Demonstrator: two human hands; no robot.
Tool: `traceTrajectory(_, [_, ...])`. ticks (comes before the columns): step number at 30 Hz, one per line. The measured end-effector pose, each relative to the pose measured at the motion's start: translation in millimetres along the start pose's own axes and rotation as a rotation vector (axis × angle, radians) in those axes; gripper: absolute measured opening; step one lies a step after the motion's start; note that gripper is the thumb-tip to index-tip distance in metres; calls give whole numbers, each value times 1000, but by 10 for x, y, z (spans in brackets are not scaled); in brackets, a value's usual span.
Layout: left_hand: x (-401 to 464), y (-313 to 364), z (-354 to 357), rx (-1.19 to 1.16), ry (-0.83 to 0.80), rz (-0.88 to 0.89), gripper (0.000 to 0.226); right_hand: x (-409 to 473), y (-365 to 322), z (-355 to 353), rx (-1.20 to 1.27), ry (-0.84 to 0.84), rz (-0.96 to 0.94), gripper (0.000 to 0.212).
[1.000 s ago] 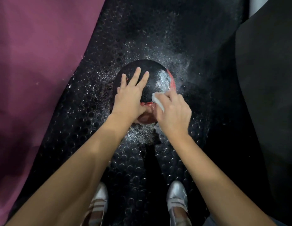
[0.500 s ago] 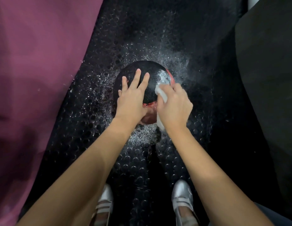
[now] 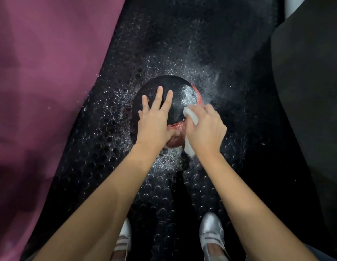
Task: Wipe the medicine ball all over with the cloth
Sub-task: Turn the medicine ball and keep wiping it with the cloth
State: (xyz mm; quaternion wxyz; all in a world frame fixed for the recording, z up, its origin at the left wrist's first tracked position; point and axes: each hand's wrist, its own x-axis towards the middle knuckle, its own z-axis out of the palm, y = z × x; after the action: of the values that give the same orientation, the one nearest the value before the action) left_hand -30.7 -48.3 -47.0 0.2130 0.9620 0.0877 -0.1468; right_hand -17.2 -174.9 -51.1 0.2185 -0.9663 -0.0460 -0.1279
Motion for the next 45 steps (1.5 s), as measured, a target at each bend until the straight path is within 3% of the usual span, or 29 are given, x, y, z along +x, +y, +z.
traceTrajectory(2, [32, 6, -20, 10, -10, -1, 110, 81, -81, 10, -9, 2, 30, 13])
traceTrajectory(6, [8, -46, -32, -12, -10, -15, 111, -28, -22, 10, -35, -41, -83, 15])
traceTrajectory(10, [9, -17, -34, 6, -13, -11, 110, 131, -79, -8, 28, -35, 74, 12])
traceTrajectory(15, [-3, -38, -26, -4, -12, -19, 109, 38, -116, -9, -38, -76, -89, 14])
traceTrajectory(19, [-29, 23, -11, 28, -26, -2, 109, 161, -40, -57, -29, -112, 45, 20])
traceTrajectory(25, [-21, -17, 3, 1, -7, -16, 108, -6, -87, -102, -74, -153, -148, 19])
traceTrajectory(29, [-51, 23, 17, 35, -19, 5, 108, 215, -79, -85, -68, -144, 13, 22])
traceTrajectory(34, [-63, -17, 46, -10, 12, -9, 106, 47, -137, -82, -67, -161, -136, 16])
traceTrajectory(38, [-80, 42, 41, 48, -17, 9, 107, 278, -97, -133, -71, -198, 29, 19])
traceTrajectory(43, [-95, -1, 61, -4, 23, -7, 103, 86, -193, -134, -33, -191, -79, 15])
traceTrajectory(45, [-110, 19, 55, 15, 7, 5, 106, 83, -106, -183, -25, -178, -24, 14])
